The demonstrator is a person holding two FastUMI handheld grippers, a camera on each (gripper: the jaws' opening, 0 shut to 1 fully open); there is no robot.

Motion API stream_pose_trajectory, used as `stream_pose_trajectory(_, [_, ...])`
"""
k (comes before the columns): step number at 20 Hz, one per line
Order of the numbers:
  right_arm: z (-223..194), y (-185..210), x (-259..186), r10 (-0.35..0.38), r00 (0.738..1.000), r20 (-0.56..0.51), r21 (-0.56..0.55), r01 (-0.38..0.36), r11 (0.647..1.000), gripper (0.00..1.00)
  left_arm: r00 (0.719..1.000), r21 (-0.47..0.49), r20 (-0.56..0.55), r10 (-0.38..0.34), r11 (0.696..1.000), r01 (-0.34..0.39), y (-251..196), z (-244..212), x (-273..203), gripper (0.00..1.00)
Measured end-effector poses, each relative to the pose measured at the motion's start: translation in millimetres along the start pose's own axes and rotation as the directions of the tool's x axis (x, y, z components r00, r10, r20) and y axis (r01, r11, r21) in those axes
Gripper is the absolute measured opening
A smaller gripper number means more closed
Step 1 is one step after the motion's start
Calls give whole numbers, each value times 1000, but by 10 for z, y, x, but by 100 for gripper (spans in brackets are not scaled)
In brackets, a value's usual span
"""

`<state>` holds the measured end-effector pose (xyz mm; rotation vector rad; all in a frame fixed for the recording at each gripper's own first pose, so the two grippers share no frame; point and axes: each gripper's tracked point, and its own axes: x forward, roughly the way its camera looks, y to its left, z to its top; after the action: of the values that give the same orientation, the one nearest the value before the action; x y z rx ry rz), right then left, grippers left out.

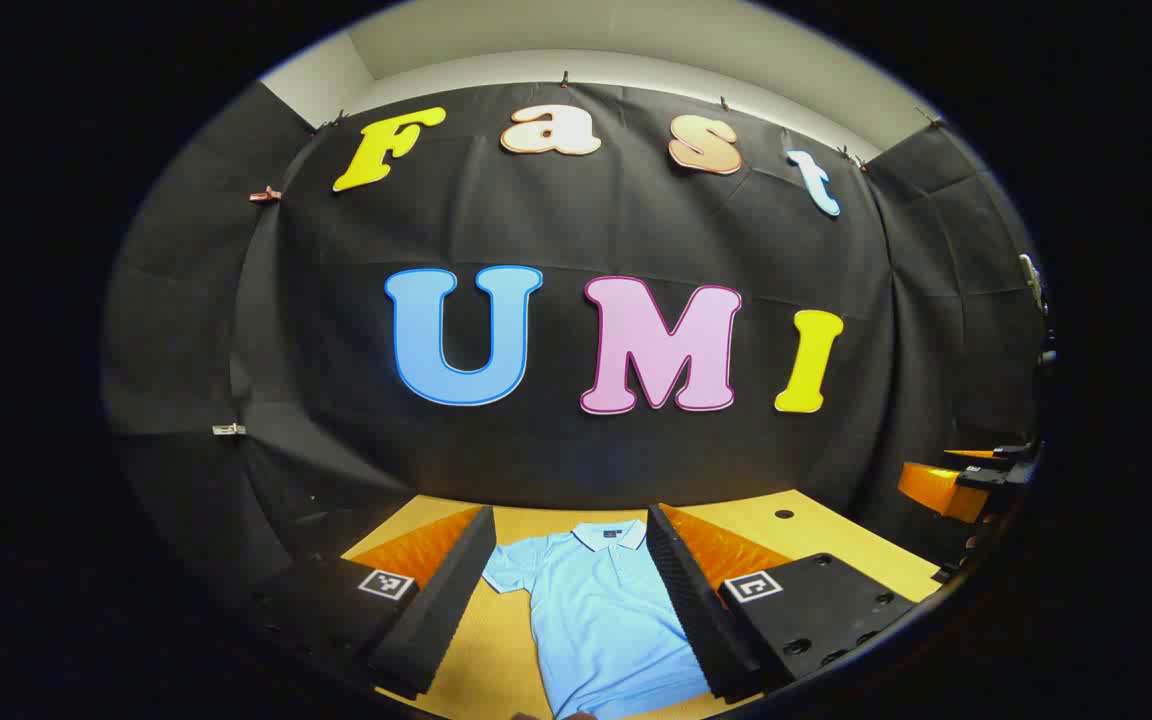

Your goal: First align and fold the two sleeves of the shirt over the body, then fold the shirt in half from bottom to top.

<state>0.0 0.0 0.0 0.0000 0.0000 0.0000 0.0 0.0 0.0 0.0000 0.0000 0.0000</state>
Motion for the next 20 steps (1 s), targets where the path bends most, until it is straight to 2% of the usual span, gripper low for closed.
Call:
stream_pose_trajectory(9, [-63,33,290,28,1000,-13,-6,-28,1000,97,1000,1,-12,12,1000,-12,-26,-60,196,97])
stream_pose_trajectory(13, [-78,63,437,47,999,-9,-12,-47,999,95,1000,30,-7,30,999,-30,-24,-73,290,97])
stream_pose_trajectory(16, [-197,38,602,53,998,-45,-9,-53,999,97,999,23,-22,28,999,-28,-55,-115,380,97])
stream_pose_trajectory(20, [-468,-47,958,52,986,-158,39,-47,998,97,998,37,-32,49,998,-48,-41,-166,535,97])
